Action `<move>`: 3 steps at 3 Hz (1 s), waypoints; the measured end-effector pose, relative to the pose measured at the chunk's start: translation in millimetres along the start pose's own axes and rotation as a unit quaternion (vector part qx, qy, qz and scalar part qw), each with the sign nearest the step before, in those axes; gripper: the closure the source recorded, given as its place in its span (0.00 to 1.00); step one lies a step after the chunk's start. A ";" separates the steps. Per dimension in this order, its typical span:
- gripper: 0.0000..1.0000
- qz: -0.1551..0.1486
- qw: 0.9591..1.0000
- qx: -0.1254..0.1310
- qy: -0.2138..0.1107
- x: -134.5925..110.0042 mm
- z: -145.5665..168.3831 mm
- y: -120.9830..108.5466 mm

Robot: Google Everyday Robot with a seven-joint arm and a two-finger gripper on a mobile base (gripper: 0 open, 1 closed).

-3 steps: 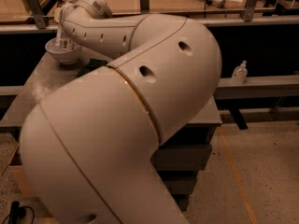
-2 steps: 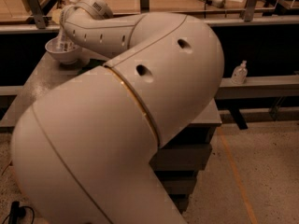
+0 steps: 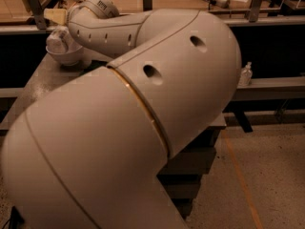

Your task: Place blue plastic bottle into white bowl

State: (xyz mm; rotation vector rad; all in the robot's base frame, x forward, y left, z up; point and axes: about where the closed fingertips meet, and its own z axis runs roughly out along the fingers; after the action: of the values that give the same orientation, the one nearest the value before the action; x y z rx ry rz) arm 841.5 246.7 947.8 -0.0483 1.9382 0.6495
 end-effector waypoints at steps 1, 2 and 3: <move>0.00 0.008 1.000 0.021 0.002 -4.2 -11.5 -15.8; 0.00 0.024 0.999 0.046 0.009 -4.7 -32.1 -46.4; 0.00 0.048 0.997 0.056 0.011 -7.1 -63.6 -83.1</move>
Offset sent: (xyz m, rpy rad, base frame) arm -0.0317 -0.0880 -0.0210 0.0059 0.1233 -0.1389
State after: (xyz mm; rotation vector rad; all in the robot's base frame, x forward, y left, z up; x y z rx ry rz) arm 818.0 144.9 938.9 0.1088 2.0047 0.6056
